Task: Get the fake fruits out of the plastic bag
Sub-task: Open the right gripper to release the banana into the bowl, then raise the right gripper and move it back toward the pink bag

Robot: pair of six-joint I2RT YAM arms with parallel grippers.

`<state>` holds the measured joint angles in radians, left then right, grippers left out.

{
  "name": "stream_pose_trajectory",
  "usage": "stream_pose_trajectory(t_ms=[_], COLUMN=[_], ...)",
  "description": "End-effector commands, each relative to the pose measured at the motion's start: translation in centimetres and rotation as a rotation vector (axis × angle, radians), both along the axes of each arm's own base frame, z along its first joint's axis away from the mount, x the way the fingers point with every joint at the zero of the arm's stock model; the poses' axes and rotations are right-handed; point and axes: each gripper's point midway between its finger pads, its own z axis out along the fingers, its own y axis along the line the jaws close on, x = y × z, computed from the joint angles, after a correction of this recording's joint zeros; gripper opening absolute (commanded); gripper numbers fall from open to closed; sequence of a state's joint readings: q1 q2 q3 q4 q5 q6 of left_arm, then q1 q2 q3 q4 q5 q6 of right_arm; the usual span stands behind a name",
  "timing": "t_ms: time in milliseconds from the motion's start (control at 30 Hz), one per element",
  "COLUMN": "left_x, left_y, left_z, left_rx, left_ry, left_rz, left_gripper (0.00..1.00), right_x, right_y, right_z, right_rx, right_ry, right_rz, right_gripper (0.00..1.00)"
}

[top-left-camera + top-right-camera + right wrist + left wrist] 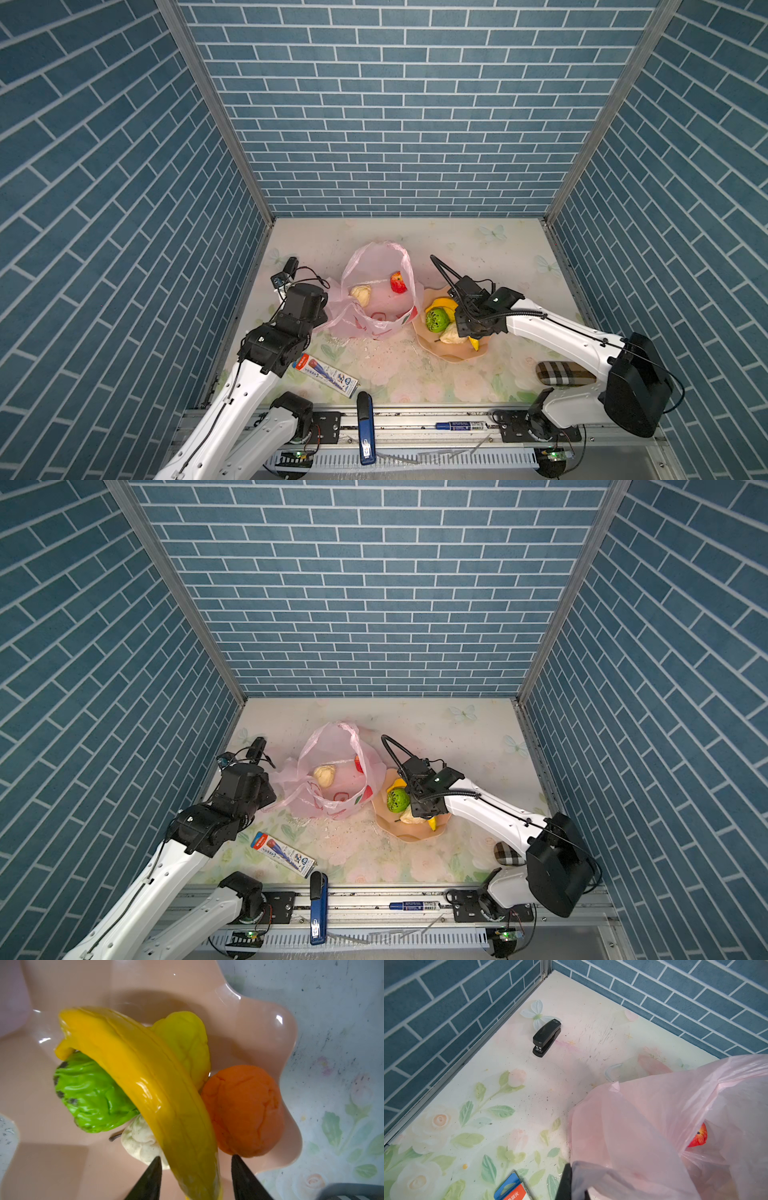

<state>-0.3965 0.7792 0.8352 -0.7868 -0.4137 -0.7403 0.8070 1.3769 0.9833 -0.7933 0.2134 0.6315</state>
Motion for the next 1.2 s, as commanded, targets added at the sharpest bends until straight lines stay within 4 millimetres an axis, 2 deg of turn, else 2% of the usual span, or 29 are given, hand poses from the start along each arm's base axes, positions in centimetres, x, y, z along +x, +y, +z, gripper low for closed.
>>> stream_pose_trajectory(t_ms=[0,167,400,700,867,967,1067,1167], left_x=[0.1,0.1,0.3,0.0,0.1,0.2,0.4,0.5], left_y=[0.1,-0.3,-1.9,-3.4,-4.1,-4.4,-4.4,-4.4], left_z=[-0.3,0.1,0.3,0.7,0.4,-0.2,-0.7,-0.9], left_rx=[0.009,0.006,-0.008,-0.043,-0.057,-0.058,-0.056,-0.061], left_ry=[0.007,0.004,0.035,0.038,0.045,0.066,0.076,0.078], left_rz=[-0.001,-0.026,-0.133,-0.232,-0.27,-0.277,-0.274,-0.264], left_gripper=[0.02,0.01,0.02,0.01,0.01,0.01,0.01,0.01], right_x=[0.3,1.4,3.8,7.4,8.5,8.5,7.7,6.4], right_y=[0.1,1.2,3.6,7.6,11.6,14.7,18.5,21.9], right_z=[2.3,5.1,10.6,19.1,24.3,26.5,27.7,28.0], right_rx=[0.031,0.095,0.154,0.219,0.32,0.357,0.377,0.411], right_ry=[-0.049,-0.127,-0.259,-0.437,-0.514,-0.536,-0.54,-0.518], right_rz=[-0.014,0.019,0.115,0.245,0.377,0.473,0.581,0.67], right_gripper=[0.56,0.57,0.57,0.56,0.54,0.52,0.51,0.48])
